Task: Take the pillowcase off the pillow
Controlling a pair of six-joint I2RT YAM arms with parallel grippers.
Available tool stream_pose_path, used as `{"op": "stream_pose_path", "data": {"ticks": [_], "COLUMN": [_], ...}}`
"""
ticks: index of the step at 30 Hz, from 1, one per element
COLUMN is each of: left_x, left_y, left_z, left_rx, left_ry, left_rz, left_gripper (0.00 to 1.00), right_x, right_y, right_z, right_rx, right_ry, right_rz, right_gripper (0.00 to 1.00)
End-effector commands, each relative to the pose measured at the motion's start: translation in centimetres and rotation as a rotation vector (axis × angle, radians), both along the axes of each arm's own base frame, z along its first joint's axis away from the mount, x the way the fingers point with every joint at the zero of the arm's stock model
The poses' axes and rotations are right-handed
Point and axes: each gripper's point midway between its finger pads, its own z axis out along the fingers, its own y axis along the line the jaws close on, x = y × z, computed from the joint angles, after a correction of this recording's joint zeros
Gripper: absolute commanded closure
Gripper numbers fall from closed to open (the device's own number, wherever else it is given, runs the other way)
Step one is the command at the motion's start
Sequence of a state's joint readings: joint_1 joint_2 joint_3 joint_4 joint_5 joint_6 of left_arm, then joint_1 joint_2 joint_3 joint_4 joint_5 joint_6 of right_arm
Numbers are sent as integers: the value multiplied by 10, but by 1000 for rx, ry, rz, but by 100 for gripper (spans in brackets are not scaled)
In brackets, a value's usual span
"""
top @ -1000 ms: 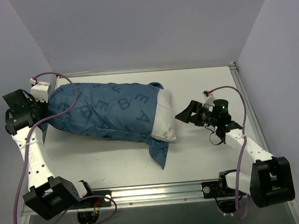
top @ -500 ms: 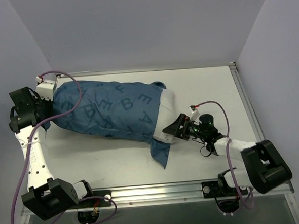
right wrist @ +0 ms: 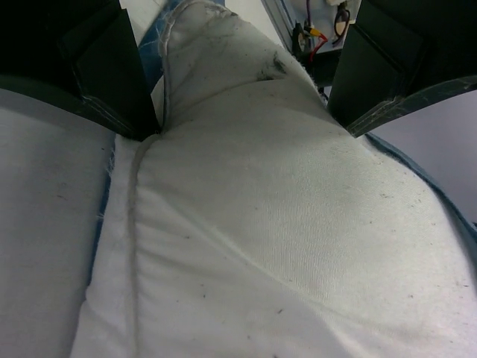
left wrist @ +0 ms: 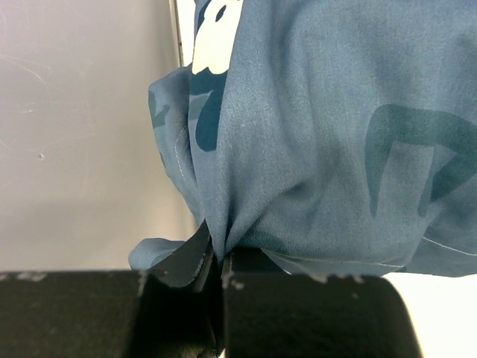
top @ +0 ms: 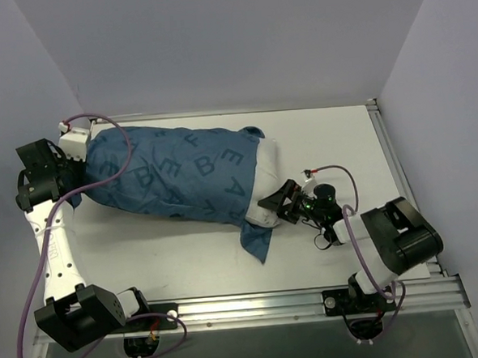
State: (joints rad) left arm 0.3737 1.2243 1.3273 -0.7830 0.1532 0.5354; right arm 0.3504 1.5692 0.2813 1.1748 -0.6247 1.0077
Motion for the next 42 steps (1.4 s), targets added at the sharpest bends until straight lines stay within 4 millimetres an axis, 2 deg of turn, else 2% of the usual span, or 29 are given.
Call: {"op": "stream_pose_path", "data": {"ticks": [1,2,3,7,8,12,14,15,21,22,23,25,27,28,29,32,36,37,38,39,40,42], "left_x": [6,6,6,5,5,4,4,5,4,4,4,4,4,5,5,6,6,6,5,5,5,6], "left_y": [-10,-9,-9,-10,-10,-10,-11,-11,-11,-11,-11,-10,-10,-10,-10,-11,-10,-11,-10,-11,-10,-11], "left_z": [20,20,20,20,20,21,20,19,16,16,16,17,16,15,15,14,15,15,15,14,15,14], "left_rx": [2,4,8,14,15,18,18,16,11,12,11,13,14,13,12,6,11,12,13,13,14,13], "left_ry": [-81,-82,-81,-81,-80,-83,-82,-81,-74,-75,-75,-76,-75,-72,-72,-69,-72,-72,-70,-69,-70,-69], "left_rz": [-41,-41,-41,-49,-48,-53,-56,-57,-56,-54,-53,-52,-51,-51,-50,-52,-51,-53,-53,-53,-52,-55], "left_gripper": [98,98,98,98,98,98,98,98,98,98,98,98,98,98,98,98,98,98,98,98,98,98], "right_x": [11,6,7,-3,-7,-17,-15,-15,15,20,22,26,27,28,27,28,34,37,41,44,48,56], "right_y": [-17,-24,-26,-39,-43,-47,-44,-42,-19,-15,-12,-6,0,3,4,5,3,3,4,4,3,3], "right_z": [0,-11,-2,-5,-11,-26,-22,-26,5,16,15,25,39,53,53,73,89,82,98,101,94,116], "right_rx": [-86,-134,-141,-132,-128,-139,-111,-104,25,55,78,126,202,239,256,312,297,251,242,223,169,141], "right_ry": [-27,13,-11,23,45,78,55,68,-63,-115,-101,-128,-167,-225,-221,-268,-310,-297,-344,-358,-341,-401], "right_rz": [-82,-86,-92,-115,-123,-129,-123,-113,-47,-38,-37,-25,-11,0,3,10,-6,-9,-6,-10,-19,-22], "right_gripper": [0,0,0,0,0,0,0,0,0,0,0,0,0,0,0,0,0,0,0,0,0,0]}}
